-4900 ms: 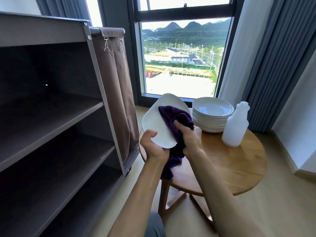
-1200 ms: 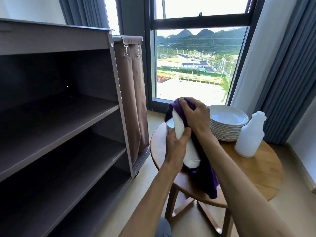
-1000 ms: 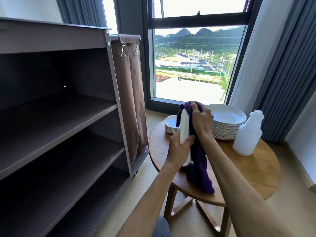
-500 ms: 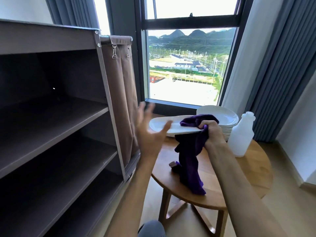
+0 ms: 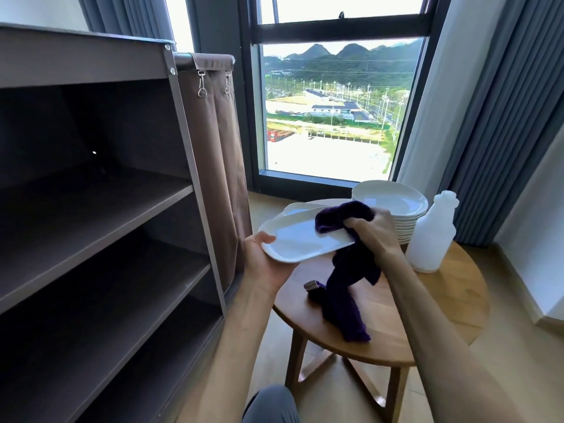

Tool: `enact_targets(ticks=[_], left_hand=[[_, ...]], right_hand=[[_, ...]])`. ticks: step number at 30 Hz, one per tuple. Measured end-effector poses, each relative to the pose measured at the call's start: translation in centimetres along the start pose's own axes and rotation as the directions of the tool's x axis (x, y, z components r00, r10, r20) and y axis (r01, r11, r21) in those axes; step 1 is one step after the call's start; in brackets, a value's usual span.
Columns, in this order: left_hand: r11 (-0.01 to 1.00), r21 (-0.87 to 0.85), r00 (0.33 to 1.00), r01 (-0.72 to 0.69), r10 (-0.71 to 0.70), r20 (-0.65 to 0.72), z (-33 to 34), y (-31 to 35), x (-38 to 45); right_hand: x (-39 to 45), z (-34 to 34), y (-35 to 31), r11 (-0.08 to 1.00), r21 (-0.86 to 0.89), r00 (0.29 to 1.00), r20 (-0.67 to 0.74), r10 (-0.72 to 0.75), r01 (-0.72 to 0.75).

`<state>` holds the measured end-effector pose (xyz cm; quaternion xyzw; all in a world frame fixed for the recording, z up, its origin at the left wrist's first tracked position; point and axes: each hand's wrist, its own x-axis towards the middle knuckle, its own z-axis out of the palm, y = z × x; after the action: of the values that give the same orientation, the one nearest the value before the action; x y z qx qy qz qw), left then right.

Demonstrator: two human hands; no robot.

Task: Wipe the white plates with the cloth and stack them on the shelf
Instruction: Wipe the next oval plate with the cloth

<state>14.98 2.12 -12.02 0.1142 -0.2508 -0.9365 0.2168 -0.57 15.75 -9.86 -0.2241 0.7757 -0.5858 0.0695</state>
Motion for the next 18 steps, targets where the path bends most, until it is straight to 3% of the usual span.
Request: enact_targets(ticks=[1, 3, 4, 10, 12, 15, 18], left_hand=[[1.0, 0.024, 1.0, -0.014, 0.014, 0.006, 0.1, -0.3, 0.0], [0.995, 0.086, 0.999, -0.043, 0.042, 0.011, 0.5, -0.9, 0.0], [0.993, 0.104, 0.999, -0.052, 0.051, 0.009, 0.8, -1.2, 0.0], [0.927, 0.333, 0.982, -0.173, 0.19, -0.019, 2.5, -2.5, -0.3], [0.89, 0.401, 0.972, -0.219, 0.236, 0.008, 3.4, -2.9, -0.6], [0.837, 0.481, 0.962, -0.26, 0.265, 0.06, 3.8, -3.0, -0.7], [0.781, 0.542, 0.949, -0.31, 0.287, 0.131, 3.6, -3.3, -0.5]], right_hand=[[0.4, 0.4, 0.1, 0.984, -0.178, 0.999, -0.032, -0.034, 0.028], [0.6, 1.4, 0.0, 0.848, -0.53, 0.993, -0.087, -0.079, 0.021], [0.6, 1.9, -0.2, 0.783, -0.622, 0.988, -0.117, -0.101, 0.006], [0.5, 3.8, -1.7, 0.729, -0.682, 0.941, -0.211, -0.265, 0.052], [0.6, 4.2, -2.0, 0.784, -0.613, 0.942, -0.198, -0.271, 0.096], [0.6, 4.6, -2.6, 0.963, -0.245, 0.972, -0.175, -0.157, 0.112], [0.5, 4.9, -3.4, 0.998, 0.029, 0.983, -0.175, -0.049, 0.055]])
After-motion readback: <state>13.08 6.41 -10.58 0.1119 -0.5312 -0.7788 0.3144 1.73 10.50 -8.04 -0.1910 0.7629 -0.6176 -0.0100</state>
